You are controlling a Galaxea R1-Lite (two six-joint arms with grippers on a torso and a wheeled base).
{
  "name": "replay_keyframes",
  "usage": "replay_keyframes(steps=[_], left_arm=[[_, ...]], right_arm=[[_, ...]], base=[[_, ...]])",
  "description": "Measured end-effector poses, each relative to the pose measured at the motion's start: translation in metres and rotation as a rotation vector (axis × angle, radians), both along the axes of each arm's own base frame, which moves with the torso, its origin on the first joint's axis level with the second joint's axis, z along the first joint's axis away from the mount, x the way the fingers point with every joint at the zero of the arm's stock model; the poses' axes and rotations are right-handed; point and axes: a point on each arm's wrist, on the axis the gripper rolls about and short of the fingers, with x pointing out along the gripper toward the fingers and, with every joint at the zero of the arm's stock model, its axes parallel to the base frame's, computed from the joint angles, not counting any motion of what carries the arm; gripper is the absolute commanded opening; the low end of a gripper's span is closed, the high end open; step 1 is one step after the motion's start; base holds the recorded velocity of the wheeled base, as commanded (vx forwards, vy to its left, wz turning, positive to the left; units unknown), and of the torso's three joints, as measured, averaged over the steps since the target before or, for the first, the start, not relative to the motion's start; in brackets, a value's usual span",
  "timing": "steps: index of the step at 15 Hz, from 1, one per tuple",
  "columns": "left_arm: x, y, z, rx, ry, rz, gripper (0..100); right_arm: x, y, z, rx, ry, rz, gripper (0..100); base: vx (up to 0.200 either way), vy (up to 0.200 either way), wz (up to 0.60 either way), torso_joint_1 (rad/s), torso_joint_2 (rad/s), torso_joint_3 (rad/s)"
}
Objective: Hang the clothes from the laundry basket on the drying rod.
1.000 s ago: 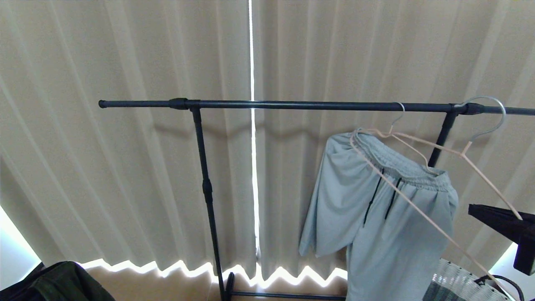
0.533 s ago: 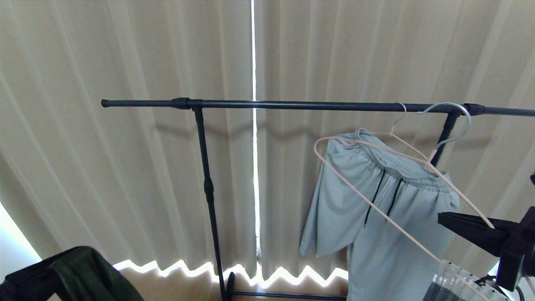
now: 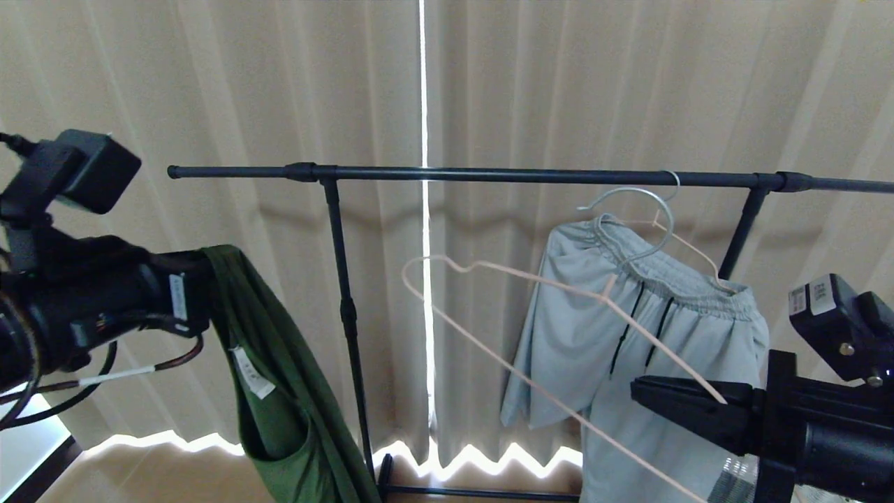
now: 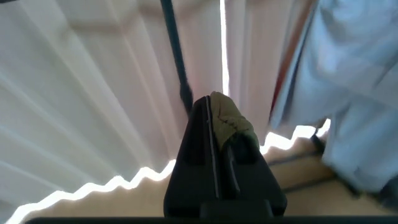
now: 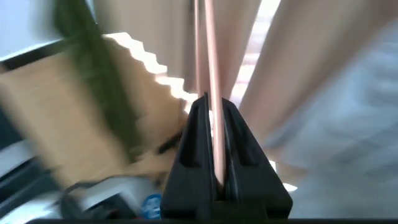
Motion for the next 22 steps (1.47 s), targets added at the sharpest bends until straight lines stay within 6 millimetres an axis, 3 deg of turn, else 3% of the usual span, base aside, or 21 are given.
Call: replay_keyframes(steps=[4,8,16,22], left_arm=[[0.034,-0.036,0.002,-0.029,0.024,0.07,0],[0.051,-0.061,-0.001,-0.047,0.042,0.079,0],[0.056,-0.068,-0.005,-0.041,0.055,0.071,0],[0.056,-0.068,-0.006,-0.02,0.051,0.126,0]], right_arm=[[-0.002,0.005,-0.001,0.035,0.041,0.105,0],[-0.002,0.013,0.001,0.098,0.062,0.137,0],[0.008,0.026,-0.002,0.101,0.079,0.152,0],[0.03,0.044,-0.004,0.134,0.072,0.118,0]], base=[[0.0,0.0,0.0,0.0,0.0,0.0],[0.0,0.0,0.0,0.0,0.0,0.0],[0.0,0.0,0.0,0.0,0.0,0.0],[0.0,0.0,0.0,0.0,0.0,0.0]])
